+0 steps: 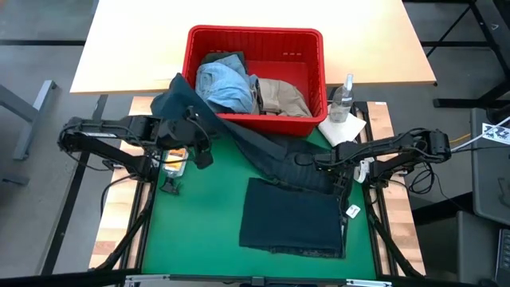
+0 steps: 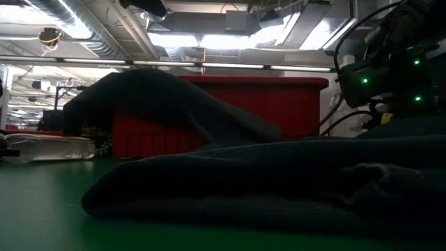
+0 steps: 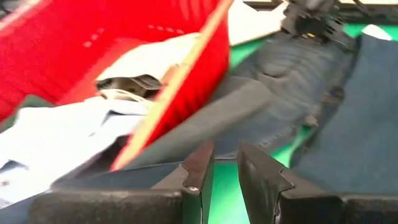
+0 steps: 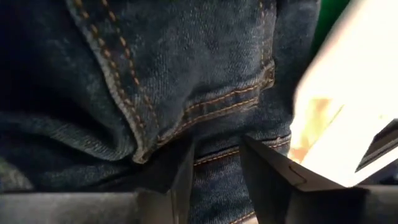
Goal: Fold laundry
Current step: Fold the dark blue jeans
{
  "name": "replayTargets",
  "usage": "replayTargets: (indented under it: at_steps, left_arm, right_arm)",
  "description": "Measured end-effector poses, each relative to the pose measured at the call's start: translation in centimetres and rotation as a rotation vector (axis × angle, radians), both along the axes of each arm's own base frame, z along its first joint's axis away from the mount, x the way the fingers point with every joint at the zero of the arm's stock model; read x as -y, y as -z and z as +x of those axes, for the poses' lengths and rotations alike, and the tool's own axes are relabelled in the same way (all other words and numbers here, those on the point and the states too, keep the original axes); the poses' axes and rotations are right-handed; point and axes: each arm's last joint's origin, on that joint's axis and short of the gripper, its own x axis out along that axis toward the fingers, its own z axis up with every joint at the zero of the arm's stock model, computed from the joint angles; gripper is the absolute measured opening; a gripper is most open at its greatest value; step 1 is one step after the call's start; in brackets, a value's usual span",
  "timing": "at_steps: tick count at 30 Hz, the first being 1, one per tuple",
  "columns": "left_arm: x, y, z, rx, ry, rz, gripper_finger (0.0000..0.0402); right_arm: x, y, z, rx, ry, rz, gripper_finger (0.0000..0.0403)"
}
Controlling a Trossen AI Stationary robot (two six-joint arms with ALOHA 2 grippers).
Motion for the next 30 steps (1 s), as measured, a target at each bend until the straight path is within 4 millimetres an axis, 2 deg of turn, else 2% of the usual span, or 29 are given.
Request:
replayTargets:
  at_steps: [8,17,27,30]
  left_arm:
    - [-0.6,-0.2,-0.2,0.004,-0.037,0.02,0.0066]
    - [-0.9,0.0,-0.5,-0.095,0.0,0.143,0.0067]
    - [-1.5,-0.1,-0.6,-0.166,-0.123,0.336,0.0067]
    - [-2.3,-0.1,-0.7,-0.179,-0.145,0.333,0.0068]
  right_arm:
    - [-0.1,0.0,0.0,0.008,0.021,0.034,0.0136]
    - [-0.1,0.0,0.0,0.008,0.018,0.031,0.0136]
    - [-0.1,0.0,0.1,0.01,-0.003,0.05,0.0136]
    - [-0.1,0.0,0.1,0.011,-0.003,0.052,0.0136]
